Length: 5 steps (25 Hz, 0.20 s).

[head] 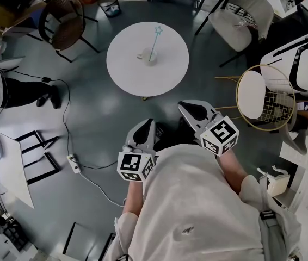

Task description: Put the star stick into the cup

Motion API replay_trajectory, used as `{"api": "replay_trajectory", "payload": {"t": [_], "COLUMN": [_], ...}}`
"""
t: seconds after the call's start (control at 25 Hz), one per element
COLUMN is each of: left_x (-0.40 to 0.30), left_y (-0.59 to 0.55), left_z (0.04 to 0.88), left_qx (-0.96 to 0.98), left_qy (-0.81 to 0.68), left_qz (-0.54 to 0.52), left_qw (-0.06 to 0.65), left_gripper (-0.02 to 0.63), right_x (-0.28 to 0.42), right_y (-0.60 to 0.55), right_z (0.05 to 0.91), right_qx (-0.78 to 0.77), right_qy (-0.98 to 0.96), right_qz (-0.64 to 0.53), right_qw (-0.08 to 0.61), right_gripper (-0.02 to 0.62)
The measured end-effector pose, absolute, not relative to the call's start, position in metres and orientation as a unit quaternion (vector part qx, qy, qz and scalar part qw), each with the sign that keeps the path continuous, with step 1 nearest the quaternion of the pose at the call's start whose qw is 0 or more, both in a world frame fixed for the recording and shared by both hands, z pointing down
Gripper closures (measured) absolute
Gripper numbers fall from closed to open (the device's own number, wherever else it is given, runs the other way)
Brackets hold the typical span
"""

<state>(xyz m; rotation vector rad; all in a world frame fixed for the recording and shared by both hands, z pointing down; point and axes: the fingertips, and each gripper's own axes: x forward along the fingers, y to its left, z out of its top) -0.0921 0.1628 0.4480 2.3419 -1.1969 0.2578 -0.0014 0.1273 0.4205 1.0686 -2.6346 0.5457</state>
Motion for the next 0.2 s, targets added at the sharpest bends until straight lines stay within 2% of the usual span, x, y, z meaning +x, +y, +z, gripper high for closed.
{"api": "replay_trajectory", "payload": {"t": [0.2], "left_x": [-0.0957], "left_y": [0.1612], "left_z": [0.4486], "left_qx": [0.856], "left_qy": [-0.444], "left_qz": [0.093], "left_qw": [0.248], "left_gripper": [0.595], "right_x": [-0.0015], "right_y": [0.1284], "right_z": [0.4274], "right_qx": [0.366], "right_qy": [-0.9], "right_qz": [0.195], "right_qw": [0.132], "right_gripper": [0.588]}}
